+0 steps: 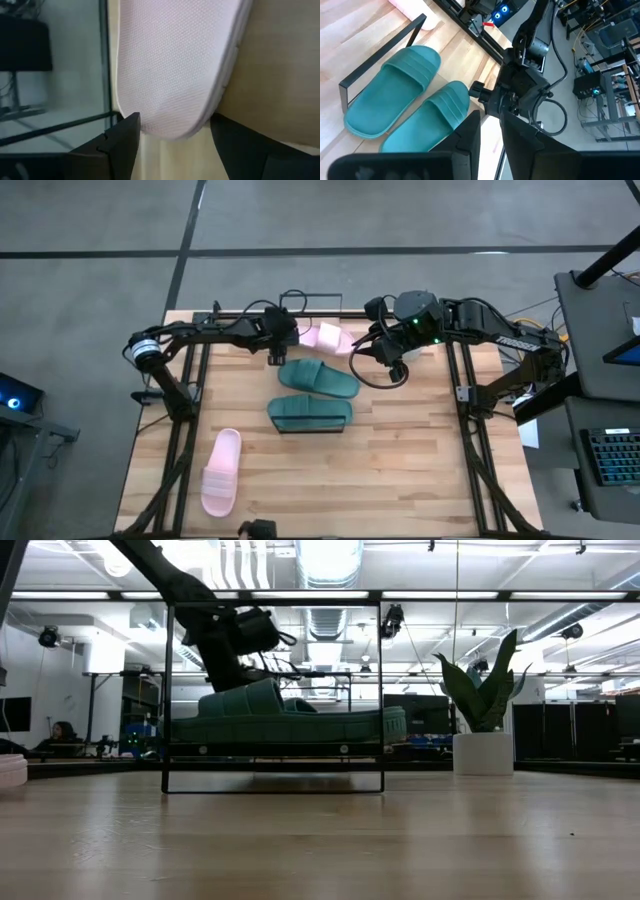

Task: Pick and place slides into the shelf
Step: Put the top pink slipper on the shelf

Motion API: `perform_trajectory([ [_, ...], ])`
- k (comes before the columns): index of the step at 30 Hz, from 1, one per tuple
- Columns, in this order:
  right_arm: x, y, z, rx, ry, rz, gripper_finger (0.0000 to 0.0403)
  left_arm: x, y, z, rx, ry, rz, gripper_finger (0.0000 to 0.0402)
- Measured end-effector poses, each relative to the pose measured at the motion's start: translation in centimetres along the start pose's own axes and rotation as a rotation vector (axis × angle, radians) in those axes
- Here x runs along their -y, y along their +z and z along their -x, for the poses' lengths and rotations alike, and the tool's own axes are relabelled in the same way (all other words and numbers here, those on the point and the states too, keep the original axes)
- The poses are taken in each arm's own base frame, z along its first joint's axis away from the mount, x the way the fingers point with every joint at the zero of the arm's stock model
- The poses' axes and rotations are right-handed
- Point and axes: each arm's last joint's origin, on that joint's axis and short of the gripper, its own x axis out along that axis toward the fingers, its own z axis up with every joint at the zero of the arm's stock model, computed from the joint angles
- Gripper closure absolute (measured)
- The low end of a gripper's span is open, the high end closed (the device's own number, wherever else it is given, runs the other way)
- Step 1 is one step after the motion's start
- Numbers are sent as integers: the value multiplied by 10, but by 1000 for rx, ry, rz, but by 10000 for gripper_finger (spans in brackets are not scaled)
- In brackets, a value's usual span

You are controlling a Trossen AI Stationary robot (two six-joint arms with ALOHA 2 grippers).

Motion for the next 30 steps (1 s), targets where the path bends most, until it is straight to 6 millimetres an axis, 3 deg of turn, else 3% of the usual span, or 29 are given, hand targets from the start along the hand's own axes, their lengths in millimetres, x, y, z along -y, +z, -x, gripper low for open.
perform_trajectory([
  [12,0,0,0,0,-1,-6,335,-11,-1,23,60,24,24,176],
  [23,0,0,-1,-2,2,-18,335,-8,-1,23,59,-1,15,176],
  [30,-5,-5,-7,-21,23,1,335,-22,1,54,332,-129,24,176],
])
